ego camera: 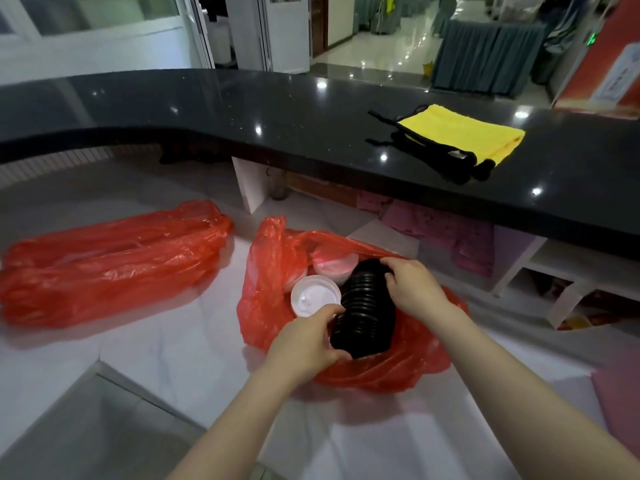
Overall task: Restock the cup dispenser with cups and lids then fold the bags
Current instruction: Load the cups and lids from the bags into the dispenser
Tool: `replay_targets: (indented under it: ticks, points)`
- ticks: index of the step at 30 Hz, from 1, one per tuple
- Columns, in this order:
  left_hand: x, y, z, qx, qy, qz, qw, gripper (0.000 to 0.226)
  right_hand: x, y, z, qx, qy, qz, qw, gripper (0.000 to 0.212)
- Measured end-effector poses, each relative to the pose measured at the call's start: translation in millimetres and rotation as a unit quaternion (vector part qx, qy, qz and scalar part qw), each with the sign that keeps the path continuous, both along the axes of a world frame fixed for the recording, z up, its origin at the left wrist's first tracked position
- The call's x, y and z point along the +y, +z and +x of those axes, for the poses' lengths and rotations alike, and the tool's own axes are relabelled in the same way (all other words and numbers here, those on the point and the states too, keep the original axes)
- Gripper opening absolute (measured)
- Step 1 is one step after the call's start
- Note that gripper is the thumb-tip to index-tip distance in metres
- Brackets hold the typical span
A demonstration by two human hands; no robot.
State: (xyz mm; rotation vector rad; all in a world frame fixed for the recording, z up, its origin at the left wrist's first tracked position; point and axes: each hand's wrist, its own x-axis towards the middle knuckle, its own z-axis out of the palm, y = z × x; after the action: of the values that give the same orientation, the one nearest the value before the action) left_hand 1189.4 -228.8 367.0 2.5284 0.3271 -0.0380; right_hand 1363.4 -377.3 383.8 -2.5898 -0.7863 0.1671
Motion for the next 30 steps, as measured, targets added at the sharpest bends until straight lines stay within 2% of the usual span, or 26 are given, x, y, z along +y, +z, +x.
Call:
replay_targets:
  ticks: [3,5,8,10,13,16,18,20,22,26,30]
  points:
    - [-7,-2,3,-0.007,-0.017,0.036,0.999,0.087,1,-2,2,0.036,-0.021,0.024,0.999,0.039]
    - [-9,-4,5,-0.021,-0.006,0.05,0.999,0.092,1,-4,0,0.064,-0.028,0.049,0.996,0.042]
    - [-9,-6,6,-0.036,0.0,0.029,0.999,0.098,0,-7,-7,0.109,-0.028,0.059,0.992,0.046]
    - [-9,-8,6,-0.04,-0.011,0.011,0.999,0.1,-1,-9,-11,0.121,-0.003,0.061,0.991,0.038]
    - [-6,-11,2,-0.048,-0.014,-0.004,0.999,0.095,-5,-10,-24,0.17,0.03,0.084,0.981,0.021]
    - [-3,-14,-2,-0.05,-0.004,-0.009,0.999,0.091,-9,-12,-37,0.215,0.045,0.104,0.97,0.014]
    - [-3,-15,-4,-0.057,0.0,-0.022,0.998,0.087,-13,-10,-44,0.222,0.064,0.107,0.967,0.021]
    - [-4,-13,-6,-0.067,0.003,-0.039,0.997,0.081,-17,-4,-52,0.217,0.099,0.096,0.966,0.04]
    - [-6,-9,-8,-0.076,0.001,-0.06,0.995,0.078,-19,3,-58,0.198,0.117,0.093,0.969,0.05]
    - [-8,6,-10,-0.129,-0.009,-0.101,0.986,0.076,-22,14,-60,0.208,0.083,0.183,0.957,0.036]
    - [-4,20,-9,-0.195,-0.023,-0.105,0.975,0.068,-26,24,-64,0.259,0.065,0.281,0.922,0.038]
